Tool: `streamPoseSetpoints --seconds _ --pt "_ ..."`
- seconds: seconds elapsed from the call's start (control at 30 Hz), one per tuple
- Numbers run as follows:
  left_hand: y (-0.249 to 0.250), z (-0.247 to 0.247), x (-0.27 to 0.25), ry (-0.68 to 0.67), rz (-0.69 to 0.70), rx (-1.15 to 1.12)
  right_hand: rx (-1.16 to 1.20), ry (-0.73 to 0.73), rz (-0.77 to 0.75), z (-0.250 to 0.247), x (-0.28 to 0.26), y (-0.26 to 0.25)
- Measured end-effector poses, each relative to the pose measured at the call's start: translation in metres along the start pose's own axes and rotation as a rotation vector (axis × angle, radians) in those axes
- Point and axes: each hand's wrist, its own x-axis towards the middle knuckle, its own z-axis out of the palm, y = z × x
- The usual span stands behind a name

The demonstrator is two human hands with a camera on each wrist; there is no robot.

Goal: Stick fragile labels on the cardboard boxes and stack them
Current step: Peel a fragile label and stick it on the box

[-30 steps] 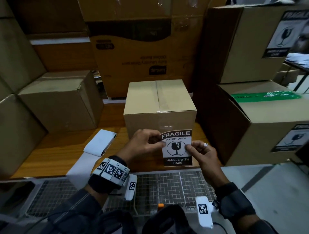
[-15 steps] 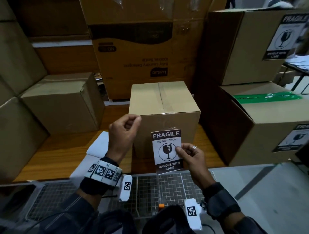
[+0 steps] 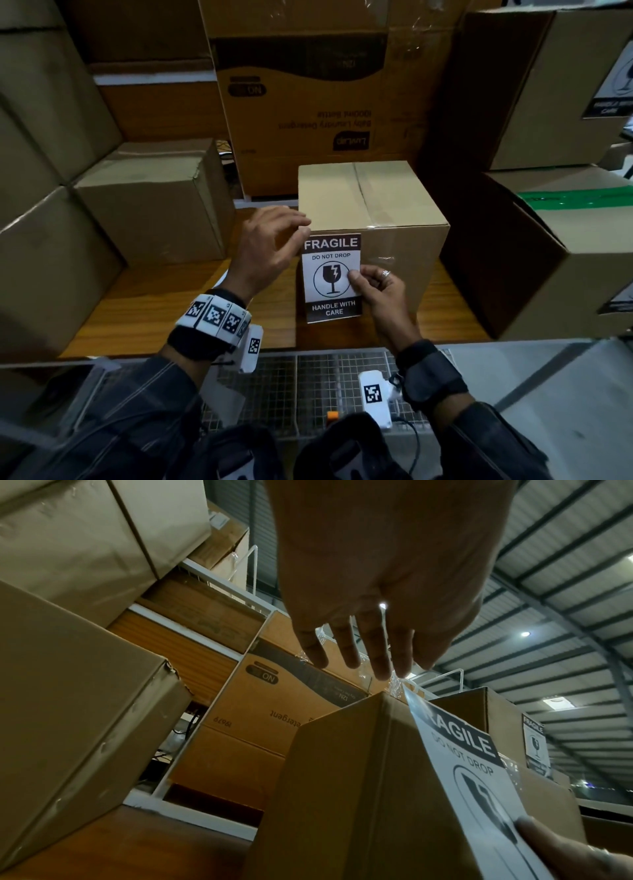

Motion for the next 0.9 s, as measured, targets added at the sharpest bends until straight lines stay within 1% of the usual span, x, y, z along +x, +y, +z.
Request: streamPoseSetpoints --seconds 0.2,0.53,0.9 --pt "-0.007 0.009 0.001 -0.093 0.016 0.017 -0.004 0.021 -0.004 0.001 0.002 0.003" --pt "-0.016 0.014 0.005 -0.051 0.039 -0.016 -0.023 0.070 0.001 0.004 0.008 0.005" --pt "-0.014 0.014 0.006 -0.029 0.032 -0.059 -0.013 0.065 0.009 0.005 0.010 0.007"
